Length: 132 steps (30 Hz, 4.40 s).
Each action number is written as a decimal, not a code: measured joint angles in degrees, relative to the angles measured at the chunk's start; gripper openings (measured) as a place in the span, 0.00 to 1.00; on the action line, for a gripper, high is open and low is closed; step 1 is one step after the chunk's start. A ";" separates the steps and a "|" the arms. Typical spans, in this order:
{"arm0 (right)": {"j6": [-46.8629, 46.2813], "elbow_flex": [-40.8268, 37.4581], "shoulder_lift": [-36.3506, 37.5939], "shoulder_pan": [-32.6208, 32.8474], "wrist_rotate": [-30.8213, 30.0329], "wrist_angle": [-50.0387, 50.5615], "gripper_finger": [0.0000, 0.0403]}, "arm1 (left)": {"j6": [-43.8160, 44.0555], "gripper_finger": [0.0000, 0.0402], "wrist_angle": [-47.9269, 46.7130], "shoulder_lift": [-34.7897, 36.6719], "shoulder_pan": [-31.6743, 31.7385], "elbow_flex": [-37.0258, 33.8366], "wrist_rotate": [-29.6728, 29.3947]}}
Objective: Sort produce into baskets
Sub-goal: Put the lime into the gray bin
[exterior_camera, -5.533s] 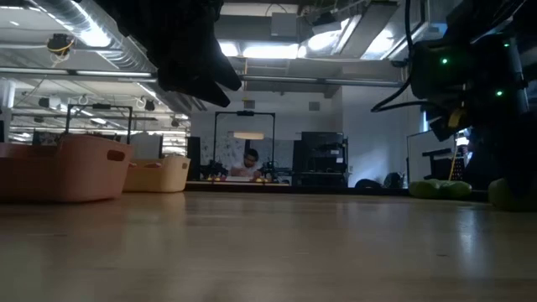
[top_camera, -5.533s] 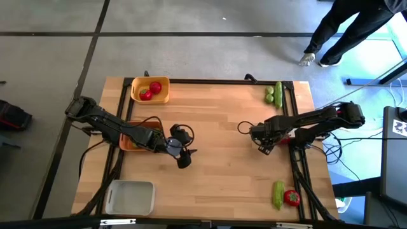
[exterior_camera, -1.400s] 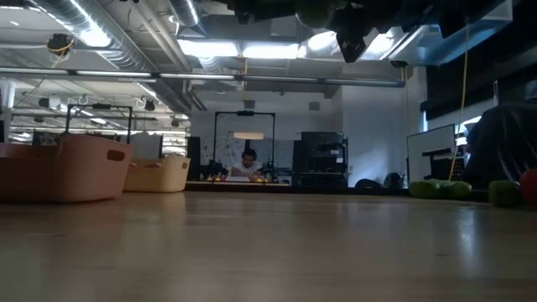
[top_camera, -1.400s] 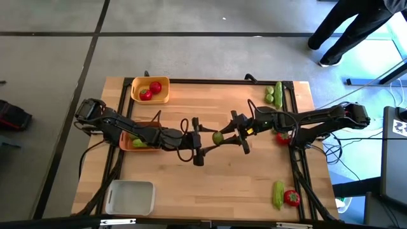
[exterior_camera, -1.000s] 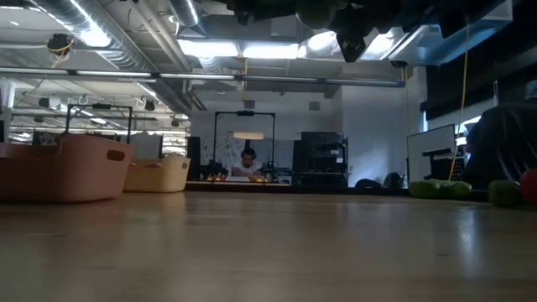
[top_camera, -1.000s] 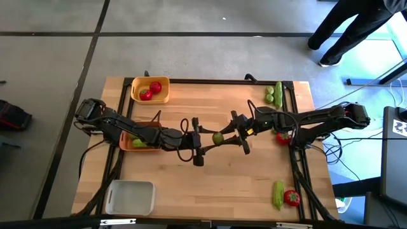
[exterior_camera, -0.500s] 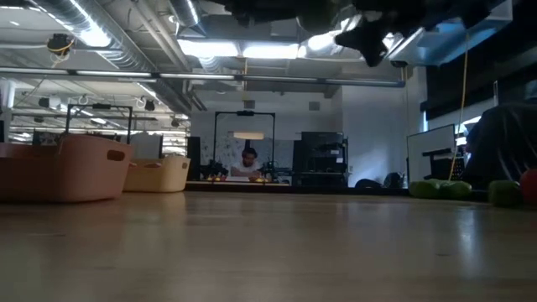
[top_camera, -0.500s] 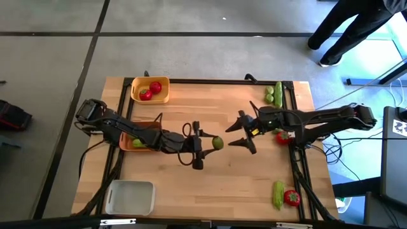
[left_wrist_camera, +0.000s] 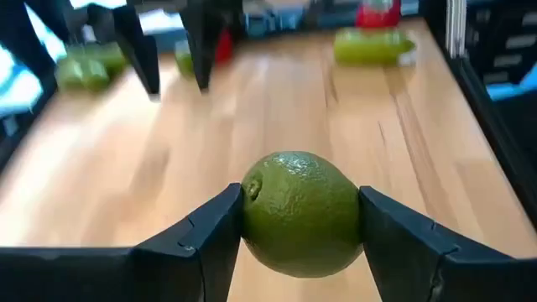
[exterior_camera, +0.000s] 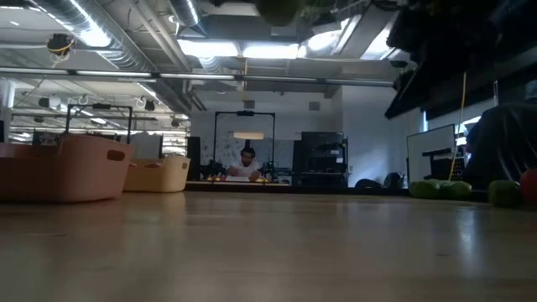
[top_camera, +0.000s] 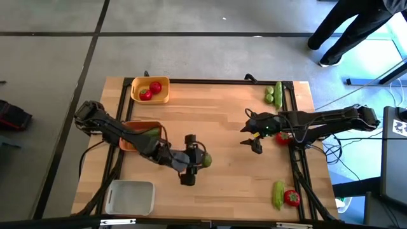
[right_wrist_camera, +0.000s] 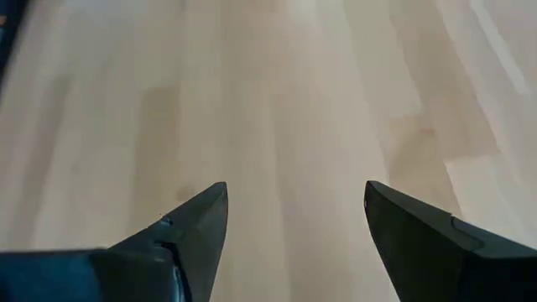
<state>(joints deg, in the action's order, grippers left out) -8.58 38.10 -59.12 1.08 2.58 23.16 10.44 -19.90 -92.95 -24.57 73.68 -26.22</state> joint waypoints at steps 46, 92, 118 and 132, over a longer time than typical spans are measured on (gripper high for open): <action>4.28 -12.00 -0.03 0.02 -11.16 -9.46 0.67 | 109.90 0.52 -49.92 -0.30 -36.85 5.50 23.78; 4.39 -12.00 -0.05 0.00 -11.13 -9.79 0.67 | 101.41 0.71 -54.64 -11.51 -37.64 1.76 32.60; 2.62 -9.91 -0.05 0.02 -11.18 -4.22 0.67 | 92.00 0.69 -50.95 4.24 -24.43 2.19 -3.32; -12.40 6.70 -0.01 0.00 -20.01 33.15 0.67 | 62.67 0.69 -39.43 4.00 -17.01 2.18 -15.05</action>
<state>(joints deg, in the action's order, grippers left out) -20.98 44.80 -59.13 1.08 -17.44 56.31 73.11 -59.34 -88.95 -41.58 75.85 -41.27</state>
